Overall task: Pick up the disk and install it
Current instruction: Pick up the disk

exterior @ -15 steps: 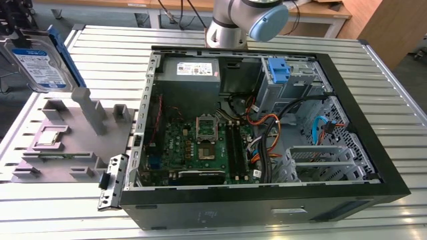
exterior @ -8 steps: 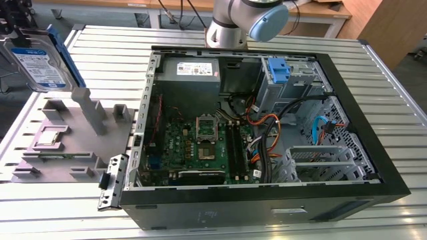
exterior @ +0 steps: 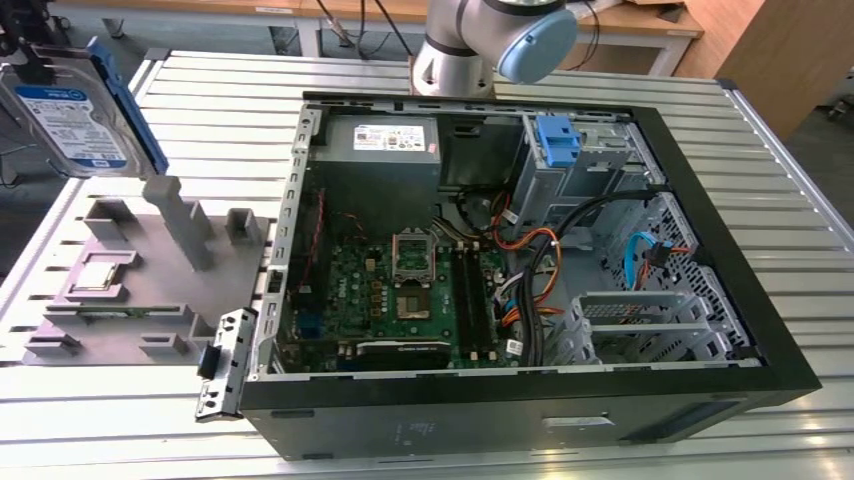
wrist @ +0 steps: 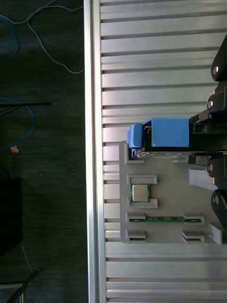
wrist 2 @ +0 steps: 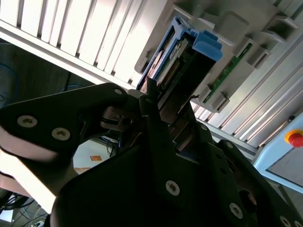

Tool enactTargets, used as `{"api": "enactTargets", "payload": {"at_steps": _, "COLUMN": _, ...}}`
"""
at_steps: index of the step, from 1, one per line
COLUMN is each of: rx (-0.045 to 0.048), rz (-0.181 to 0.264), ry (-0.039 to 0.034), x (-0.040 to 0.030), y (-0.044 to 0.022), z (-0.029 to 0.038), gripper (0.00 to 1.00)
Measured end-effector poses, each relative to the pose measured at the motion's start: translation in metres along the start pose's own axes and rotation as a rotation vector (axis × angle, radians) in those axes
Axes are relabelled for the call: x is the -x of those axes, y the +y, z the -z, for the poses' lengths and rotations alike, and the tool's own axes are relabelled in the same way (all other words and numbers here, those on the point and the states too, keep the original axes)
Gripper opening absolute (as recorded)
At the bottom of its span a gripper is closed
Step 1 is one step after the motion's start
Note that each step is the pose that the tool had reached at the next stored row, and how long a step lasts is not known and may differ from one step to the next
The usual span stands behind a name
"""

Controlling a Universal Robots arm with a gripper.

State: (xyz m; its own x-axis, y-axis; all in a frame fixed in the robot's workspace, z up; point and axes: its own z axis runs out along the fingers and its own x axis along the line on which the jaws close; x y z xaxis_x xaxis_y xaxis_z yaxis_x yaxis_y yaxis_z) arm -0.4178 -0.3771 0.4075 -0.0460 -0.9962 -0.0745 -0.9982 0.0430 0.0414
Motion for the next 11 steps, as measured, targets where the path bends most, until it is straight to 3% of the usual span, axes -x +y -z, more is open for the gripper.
{"api": "enactTargets", "payload": {"at_steps": 11, "rx": 0.0000, "rz": 0.000, "ry": 0.0001, "x": 0.0011, "y": 0.0006, "z": 0.0149, "gripper": 0.35}}
